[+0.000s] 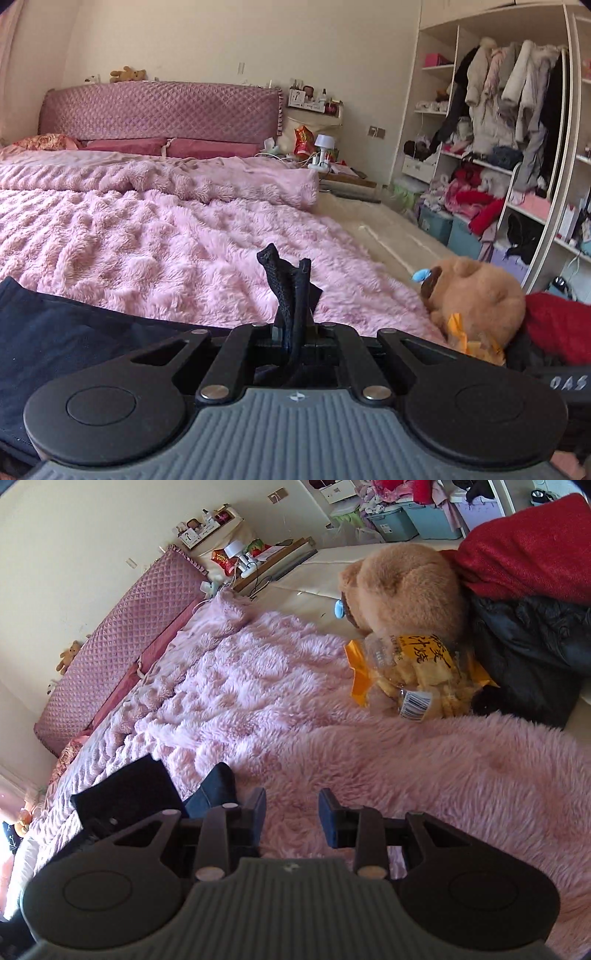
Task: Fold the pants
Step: 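Carry the leg end up and over toward the waistband with the left gripper, then lay the leg end onto the waistband and open the left gripper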
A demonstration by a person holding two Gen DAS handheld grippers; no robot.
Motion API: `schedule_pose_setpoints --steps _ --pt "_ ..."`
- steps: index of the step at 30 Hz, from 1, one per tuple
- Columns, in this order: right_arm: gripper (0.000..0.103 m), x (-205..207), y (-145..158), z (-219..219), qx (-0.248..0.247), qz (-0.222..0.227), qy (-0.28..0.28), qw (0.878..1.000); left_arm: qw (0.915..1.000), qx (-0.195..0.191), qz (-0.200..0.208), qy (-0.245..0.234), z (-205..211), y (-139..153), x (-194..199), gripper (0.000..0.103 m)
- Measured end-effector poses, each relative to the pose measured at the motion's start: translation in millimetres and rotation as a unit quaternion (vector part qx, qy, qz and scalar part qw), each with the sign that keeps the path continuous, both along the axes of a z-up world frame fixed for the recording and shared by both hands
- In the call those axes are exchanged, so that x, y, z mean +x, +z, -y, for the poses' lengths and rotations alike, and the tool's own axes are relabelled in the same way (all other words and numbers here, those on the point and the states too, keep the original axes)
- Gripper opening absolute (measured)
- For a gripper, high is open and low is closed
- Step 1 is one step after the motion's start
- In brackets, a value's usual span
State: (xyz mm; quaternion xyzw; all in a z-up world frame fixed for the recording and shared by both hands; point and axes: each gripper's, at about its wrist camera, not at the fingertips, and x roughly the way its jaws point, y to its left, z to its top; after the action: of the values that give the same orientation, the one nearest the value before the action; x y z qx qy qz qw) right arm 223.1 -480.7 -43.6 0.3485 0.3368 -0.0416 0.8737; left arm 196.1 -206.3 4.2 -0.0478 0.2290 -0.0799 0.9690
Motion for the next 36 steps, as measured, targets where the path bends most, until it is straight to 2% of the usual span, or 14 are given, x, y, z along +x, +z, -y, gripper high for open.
schedule_pose_setpoints --steps 3,5,11,12,14,15,18,20,22,25,26,30,32,36 --pt "0.029 -5.6 -3.7 12.0 0.017 0.000 -0.026 1.000 0.9970 0.074 0.019 0.012 19.1 -16.6 -3.8 0.005" --pt "0.029 -9.1 -6.7 16.8 0.026 0.000 -0.031 0.999 0.9942 0.104 0.023 0.013 28.5 -22.6 -4.7 0.005" --pt "0.029 -5.3 -10.0 15.6 0.032 -0.004 -0.027 0.999 0.9963 0.085 -0.004 -0.016 36.8 -28.8 -9.9 0.006" --pt "0.029 -5.0 -10.6 15.6 0.033 -0.002 -0.027 0.999 0.9964 0.077 -0.018 -0.028 37.8 -31.0 -7.5 0.013" --pt "0.030 -4.5 -11.0 15.4 0.036 0.000 -0.027 0.999 0.9963 0.039 -0.050 -0.059 35.7 -33.8 -1.7 0.022" --pt "0.030 -4.1 -12.0 15.8 0.039 0.001 -0.029 0.999 0.9946 0.005 -0.070 -0.076 31.6 -34.5 0.7 0.024" --pt "0.030 -3.8 -14.1 16.6 0.045 -0.002 -0.035 0.998 0.9807 -0.102 -0.120 -0.116 13.2 -33.7 4.6 0.037" --pt "0.031 -4.9 -12.9 16.3 0.045 -0.002 -0.040 0.998 0.9692 -0.164 -0.130 -0.130 -6.0 -26.5 1.8 0.041" --pt "0.031 -5.8 -10.8 14.4 0.049 0.002 -0.039 0.998 0.9665 -0.188 -0.118 -0.130 -29.0 -14.2 -4.2 0.047" --pt "0.039 -2.6 -10.4 7.8 0.070 0.008 -0.016 0.997 0.9752 -0.181 -0.096 -0.084 -73.5 7.9 -11.2 0.052" --pt "0.043 -1.2 -10.4 4.5 0.079 0.010 -0.005 0.997 0.9766 -0.180 -0.097 -0.066 -93.3 14.4 -10.1 0.053" --pt "0.045 6.2 -8.6 -17.0 0.110 0.021 0.038 0.993 0.9786 -0.179 -0.100 0.010 -176.6 17.7 -12.1 0.055" --pt "0.045 8.2 -5.0 -28.9 0.113 0.023 0.049 0.992 0.9768 -0.173 -0.108 0.066 -226.9 11.3 -14.2 0.055" --pt "0.045 9.4 2.6 -49.0 0.116 0.032 0.061 0.991 0.9673 -0.161 -0.142 0.135 -308.1 -8.4 -20.7 0.055"
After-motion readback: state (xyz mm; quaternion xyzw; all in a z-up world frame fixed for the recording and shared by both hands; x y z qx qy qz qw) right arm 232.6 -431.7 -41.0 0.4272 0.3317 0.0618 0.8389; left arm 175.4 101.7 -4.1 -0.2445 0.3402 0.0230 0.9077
